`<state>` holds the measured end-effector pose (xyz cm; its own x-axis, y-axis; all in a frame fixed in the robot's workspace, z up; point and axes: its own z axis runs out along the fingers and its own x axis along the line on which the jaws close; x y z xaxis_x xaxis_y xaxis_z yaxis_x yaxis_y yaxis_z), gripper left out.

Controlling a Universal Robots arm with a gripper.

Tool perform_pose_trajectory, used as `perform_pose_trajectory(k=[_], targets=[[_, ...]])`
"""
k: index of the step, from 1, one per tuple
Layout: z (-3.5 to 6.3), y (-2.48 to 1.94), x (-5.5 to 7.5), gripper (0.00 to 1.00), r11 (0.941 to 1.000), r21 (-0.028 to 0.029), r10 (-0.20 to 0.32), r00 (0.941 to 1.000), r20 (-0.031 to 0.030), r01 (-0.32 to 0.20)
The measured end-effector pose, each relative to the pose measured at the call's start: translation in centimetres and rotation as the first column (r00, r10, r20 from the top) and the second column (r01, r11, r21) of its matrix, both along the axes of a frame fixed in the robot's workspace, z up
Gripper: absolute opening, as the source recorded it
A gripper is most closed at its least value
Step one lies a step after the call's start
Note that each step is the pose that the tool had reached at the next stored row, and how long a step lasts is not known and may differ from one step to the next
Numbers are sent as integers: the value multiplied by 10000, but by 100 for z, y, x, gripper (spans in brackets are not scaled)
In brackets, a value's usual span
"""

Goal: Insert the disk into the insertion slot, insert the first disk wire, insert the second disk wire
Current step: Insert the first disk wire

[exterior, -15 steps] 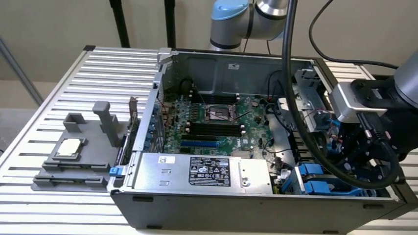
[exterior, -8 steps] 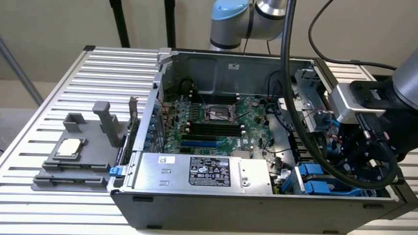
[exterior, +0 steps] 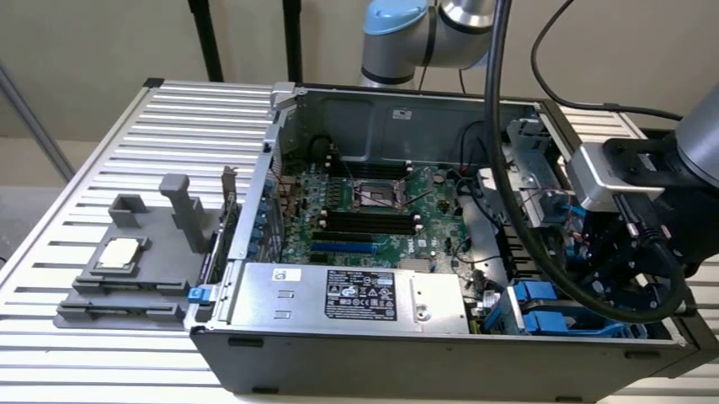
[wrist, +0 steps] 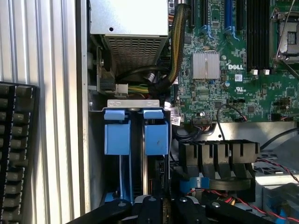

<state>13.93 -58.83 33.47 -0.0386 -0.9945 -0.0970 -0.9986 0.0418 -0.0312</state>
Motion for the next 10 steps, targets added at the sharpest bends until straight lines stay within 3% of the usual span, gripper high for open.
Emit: perform_pose_trajectory(k=[4, 5, 10], targets=[[-9, 0, 2, 18, 10000, 18, 3, 10000, 2, -3], [13, 1, 2, 24, 10000, 3, 3, 10000, 0, -3], [221, 0, 0, 24, 10000, 0, 1, 10000, -1, -1]])
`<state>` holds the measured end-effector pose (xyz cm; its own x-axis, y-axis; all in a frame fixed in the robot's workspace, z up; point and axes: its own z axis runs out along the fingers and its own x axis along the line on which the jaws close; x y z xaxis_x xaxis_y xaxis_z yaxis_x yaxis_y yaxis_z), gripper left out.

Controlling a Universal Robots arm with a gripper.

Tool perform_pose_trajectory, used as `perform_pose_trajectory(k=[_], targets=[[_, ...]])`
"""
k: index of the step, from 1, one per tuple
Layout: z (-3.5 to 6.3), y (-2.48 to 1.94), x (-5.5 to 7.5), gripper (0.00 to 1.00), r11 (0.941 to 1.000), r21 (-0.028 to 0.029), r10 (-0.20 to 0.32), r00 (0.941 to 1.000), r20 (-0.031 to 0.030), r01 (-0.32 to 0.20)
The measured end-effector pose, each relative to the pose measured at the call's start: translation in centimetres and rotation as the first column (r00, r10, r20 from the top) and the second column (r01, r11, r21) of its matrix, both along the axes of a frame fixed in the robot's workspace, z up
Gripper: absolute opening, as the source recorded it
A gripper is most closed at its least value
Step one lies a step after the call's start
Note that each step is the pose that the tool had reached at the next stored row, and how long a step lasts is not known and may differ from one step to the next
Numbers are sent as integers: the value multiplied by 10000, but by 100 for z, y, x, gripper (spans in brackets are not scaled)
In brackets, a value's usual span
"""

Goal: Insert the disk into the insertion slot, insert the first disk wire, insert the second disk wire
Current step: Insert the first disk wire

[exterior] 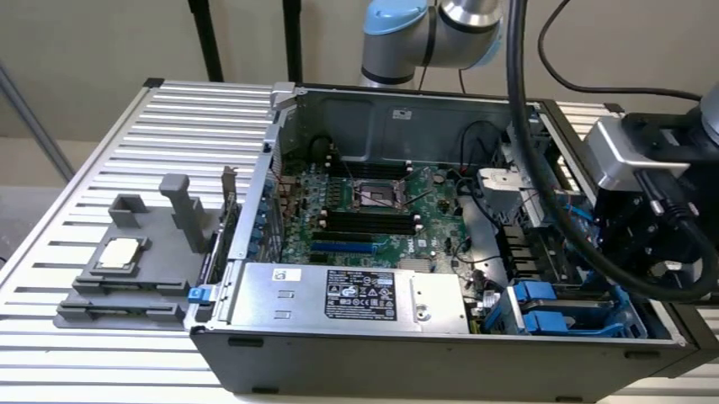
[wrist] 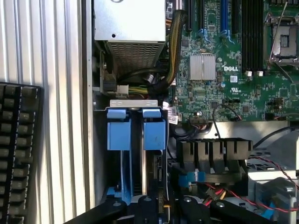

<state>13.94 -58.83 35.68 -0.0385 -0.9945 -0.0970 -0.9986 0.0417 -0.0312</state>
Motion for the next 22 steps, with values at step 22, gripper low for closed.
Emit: perform_pose_trajectory(k=[22], targets=[[561, -3, -51, 24, 10000, 8, -1, 10000, 5, 1]])
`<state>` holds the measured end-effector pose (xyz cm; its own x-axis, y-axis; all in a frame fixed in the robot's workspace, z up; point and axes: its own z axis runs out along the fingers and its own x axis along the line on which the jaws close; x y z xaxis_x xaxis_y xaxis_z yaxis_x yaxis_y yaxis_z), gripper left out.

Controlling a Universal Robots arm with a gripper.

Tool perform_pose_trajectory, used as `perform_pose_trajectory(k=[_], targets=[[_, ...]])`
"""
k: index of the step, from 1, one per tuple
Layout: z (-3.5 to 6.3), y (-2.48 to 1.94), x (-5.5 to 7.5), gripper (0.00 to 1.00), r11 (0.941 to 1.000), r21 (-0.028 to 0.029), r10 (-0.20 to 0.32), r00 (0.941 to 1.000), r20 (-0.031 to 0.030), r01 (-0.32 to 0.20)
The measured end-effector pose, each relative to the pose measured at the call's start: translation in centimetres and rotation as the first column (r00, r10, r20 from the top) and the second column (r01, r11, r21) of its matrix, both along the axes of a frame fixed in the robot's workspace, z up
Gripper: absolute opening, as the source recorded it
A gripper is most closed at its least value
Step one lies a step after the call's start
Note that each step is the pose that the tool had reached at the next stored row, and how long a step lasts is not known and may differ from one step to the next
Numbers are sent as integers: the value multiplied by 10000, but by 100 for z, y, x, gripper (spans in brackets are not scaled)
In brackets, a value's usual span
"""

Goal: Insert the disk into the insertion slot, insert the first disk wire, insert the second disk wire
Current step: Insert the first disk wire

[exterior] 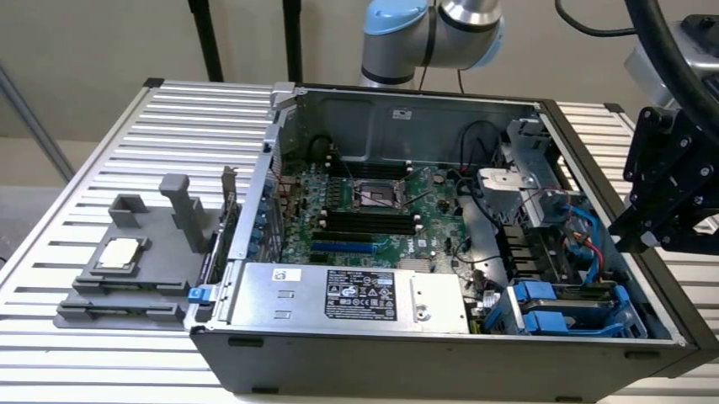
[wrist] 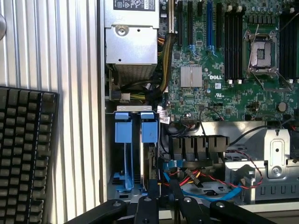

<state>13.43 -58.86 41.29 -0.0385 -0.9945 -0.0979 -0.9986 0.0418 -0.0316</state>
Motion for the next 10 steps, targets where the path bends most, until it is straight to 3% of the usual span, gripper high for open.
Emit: perform_pose_trajectory(k=[10], targets=[[0, 0, 0, 24, 10000, 0, 0, 10000, 0, 0]])
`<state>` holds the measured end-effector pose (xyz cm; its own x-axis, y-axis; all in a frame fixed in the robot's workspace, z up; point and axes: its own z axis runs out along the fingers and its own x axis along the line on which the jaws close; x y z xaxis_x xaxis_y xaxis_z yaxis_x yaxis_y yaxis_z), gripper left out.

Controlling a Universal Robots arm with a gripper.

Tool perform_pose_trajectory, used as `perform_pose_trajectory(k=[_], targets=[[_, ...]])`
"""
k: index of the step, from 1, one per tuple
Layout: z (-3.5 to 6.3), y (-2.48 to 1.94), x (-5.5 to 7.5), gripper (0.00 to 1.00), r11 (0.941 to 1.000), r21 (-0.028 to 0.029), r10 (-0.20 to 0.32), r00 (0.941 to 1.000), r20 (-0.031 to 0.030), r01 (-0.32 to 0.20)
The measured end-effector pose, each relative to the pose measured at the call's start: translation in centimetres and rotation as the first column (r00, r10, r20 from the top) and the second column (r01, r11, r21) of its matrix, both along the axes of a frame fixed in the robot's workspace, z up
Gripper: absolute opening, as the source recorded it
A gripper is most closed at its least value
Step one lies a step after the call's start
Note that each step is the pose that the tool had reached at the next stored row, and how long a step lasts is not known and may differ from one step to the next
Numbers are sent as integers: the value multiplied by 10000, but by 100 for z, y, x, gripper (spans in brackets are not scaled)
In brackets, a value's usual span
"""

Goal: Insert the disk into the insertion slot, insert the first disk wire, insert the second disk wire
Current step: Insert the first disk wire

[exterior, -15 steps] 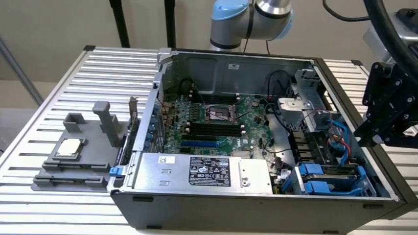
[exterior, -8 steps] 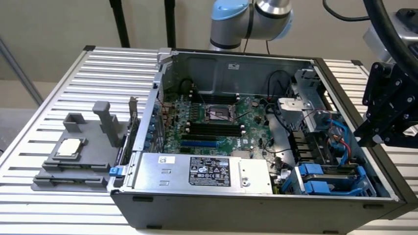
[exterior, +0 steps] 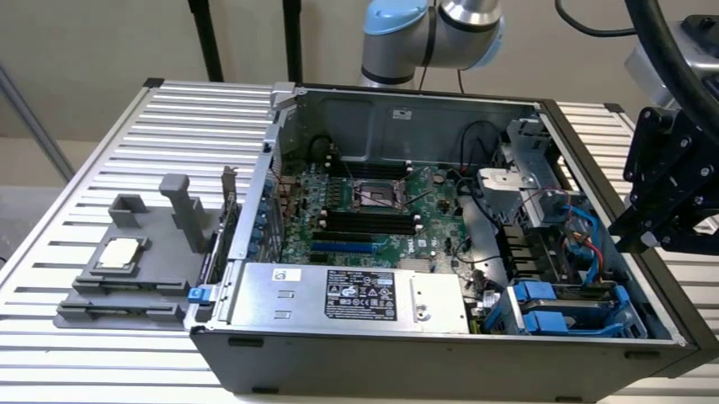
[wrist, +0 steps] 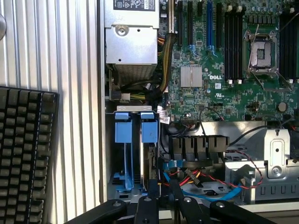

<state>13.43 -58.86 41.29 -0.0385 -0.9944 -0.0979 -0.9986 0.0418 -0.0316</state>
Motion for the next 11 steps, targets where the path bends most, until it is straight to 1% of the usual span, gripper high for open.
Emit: perform_pose_trajectory(k=[11], targets=[[0, 0, 0, 24, 10000, 0, 0, 10000, 0, 0]])
